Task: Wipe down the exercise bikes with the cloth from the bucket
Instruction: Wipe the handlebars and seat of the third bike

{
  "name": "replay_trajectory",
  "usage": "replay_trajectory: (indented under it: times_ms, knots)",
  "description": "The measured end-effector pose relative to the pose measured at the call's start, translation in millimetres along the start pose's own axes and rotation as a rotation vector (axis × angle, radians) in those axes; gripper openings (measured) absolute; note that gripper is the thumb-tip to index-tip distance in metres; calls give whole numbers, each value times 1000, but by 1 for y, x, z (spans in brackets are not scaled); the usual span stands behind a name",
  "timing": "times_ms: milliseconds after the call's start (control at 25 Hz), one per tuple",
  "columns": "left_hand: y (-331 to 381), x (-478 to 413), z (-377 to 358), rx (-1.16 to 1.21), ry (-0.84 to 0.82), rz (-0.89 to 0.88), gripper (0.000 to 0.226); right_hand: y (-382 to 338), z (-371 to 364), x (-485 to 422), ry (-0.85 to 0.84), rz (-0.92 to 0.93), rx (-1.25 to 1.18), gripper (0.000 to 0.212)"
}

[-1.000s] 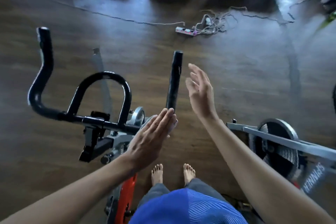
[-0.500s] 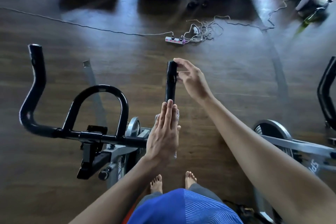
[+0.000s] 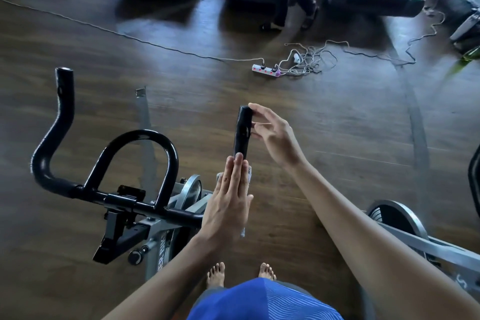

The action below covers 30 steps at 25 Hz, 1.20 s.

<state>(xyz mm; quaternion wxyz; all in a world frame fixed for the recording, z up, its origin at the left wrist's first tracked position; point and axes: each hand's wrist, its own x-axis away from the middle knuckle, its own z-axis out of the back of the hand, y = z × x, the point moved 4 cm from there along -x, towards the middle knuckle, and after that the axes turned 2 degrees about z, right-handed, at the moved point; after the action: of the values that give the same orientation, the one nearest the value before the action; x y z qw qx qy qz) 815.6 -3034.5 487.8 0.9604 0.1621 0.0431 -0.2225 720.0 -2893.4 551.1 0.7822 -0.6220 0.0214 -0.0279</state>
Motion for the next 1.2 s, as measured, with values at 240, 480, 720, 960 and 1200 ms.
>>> replay_trajectory:
  times_ms: [240,480,720,960,1200]
  knots:
    - [2,-8,0,26,-26,44,99,3,0,-1,-20,-3,-50,49]
    - [-2,16,10,172,-23,29,88,5,0,-2,-43,-2,-101,45]
    - [-5,-18,41,460,206,10,63,2,3,1,-110,-68,-177,37]
    - [-2,-96,21,248,228,-55,70,-3,9,8,-73,-252,-474,38]
    - [-4,-97,12,194,216,-71,76,0,6,9,-64,-243,-499,39]
